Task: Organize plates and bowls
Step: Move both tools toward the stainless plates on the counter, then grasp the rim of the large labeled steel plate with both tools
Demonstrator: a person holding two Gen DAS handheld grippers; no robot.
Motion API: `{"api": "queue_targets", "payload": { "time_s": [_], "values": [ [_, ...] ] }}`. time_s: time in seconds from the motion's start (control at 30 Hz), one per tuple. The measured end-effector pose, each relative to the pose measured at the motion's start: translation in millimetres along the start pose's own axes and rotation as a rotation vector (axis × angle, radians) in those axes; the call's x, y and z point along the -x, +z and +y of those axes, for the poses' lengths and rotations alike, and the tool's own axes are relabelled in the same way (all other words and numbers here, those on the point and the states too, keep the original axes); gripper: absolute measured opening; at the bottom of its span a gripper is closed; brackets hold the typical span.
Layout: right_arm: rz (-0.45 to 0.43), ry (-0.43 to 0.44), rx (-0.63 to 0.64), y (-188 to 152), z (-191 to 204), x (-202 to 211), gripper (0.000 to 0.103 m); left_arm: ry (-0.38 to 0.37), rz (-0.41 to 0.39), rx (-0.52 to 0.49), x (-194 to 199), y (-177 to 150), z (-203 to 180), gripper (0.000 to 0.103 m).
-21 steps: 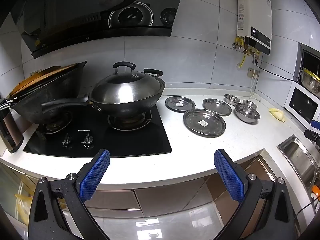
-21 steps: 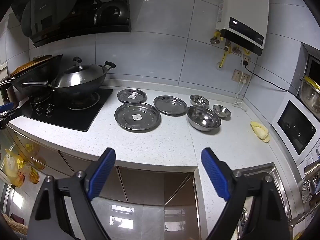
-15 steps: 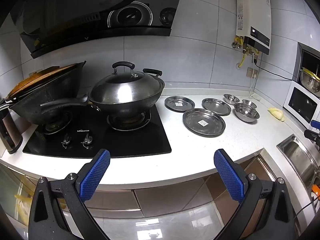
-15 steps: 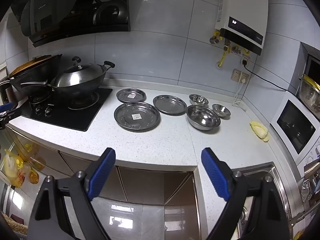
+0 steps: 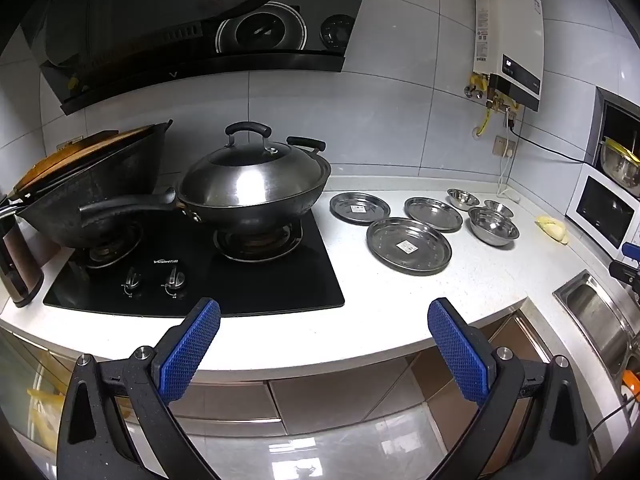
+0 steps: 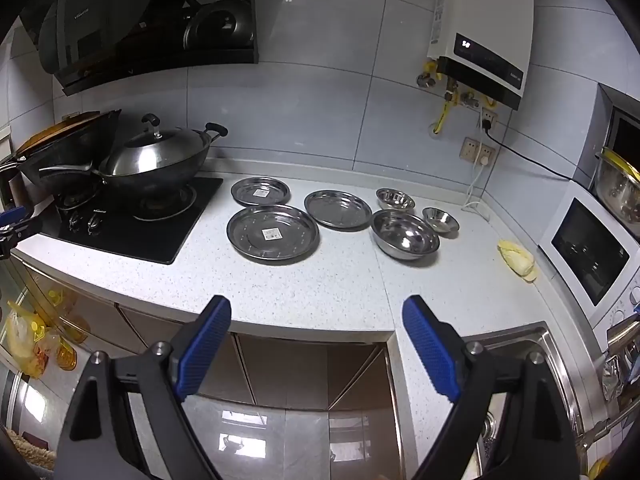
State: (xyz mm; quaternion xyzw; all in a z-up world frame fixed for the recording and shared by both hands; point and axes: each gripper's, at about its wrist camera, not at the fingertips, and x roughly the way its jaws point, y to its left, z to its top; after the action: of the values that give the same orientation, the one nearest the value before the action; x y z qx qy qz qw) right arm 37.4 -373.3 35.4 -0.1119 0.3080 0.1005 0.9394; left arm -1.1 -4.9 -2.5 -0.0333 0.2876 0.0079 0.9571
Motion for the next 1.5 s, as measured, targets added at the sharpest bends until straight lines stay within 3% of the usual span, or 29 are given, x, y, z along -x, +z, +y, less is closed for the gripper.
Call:
{"api": "queue_targets", "payload": {
  "time_s": [0.5, 0.77, 0.93, 1.13, 1.33, 1.5],
  "values": [
    [-0.029, -0.007, -0.006, 10.2, -0.3, 0.2, 0.089, -0.028, -0.024, -0.012, -8.3, 16.0, 1.0, 0.102],
    [-0.035, 0.024, -0.012, 36.1, -12.5, -42.4, 0.089, -0.035, -0.049, -0.040, -37.0, 47.3, -25.8, 0.102],
    [-0.006, 0.083, 0.007, 58.0, -31.8, -109.6, 0.089, -0.013, -0.024, -0.046, -92.2, 68.3, -57.7, 0.102],
    [0.091, 0.208, 0.024, 79.2, -59.9, -232.7, 0.089, 0.012, 0.074, -0.032, -188.2, 88.2, -101.1, 0.102],
    [0.217, 0.331, 0.055, 84.3, -63.2, -352.1, 0.089, 0.078, 0.204, -0.008, -284.8, 84.7, -124.0, 0.102],
    [0.286, 0.400, 0.063, 82.9, -47.6, -417.1, 0.089, 0.104, 0.293, 0.011, -339.5, 73.4, -125.5, 0.102]
  ]
}}
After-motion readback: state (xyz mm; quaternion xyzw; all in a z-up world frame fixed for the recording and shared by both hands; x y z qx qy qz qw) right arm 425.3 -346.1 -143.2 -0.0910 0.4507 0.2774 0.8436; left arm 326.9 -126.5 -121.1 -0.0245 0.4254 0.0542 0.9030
